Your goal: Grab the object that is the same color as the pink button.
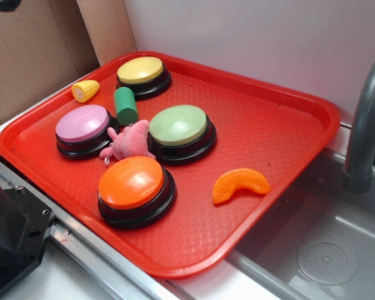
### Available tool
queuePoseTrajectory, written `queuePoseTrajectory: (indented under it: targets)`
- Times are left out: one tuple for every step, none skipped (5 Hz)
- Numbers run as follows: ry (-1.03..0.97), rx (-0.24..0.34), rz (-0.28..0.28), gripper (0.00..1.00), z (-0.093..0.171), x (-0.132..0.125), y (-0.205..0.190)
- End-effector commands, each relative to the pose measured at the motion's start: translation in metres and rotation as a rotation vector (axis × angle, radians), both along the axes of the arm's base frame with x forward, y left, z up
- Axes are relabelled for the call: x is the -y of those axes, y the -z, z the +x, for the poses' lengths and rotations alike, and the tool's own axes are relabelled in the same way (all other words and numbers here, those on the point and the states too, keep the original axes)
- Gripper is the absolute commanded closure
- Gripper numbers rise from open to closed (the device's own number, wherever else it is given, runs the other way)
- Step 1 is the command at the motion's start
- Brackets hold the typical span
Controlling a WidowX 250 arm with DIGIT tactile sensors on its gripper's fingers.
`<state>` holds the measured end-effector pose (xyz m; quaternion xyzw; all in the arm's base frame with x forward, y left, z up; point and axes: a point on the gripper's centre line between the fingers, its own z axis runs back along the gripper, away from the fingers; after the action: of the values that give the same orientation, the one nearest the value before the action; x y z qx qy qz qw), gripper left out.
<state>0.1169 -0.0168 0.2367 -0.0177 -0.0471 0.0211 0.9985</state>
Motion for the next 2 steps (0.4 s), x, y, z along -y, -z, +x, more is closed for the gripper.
queuePoseTrajectory:
  targets:
    - [0.0,0.0,0.0,0.0,0.0,0.0,0.0]
    - [-0.112,0.016,0.0,0.0,0.015,0.002,0.021]
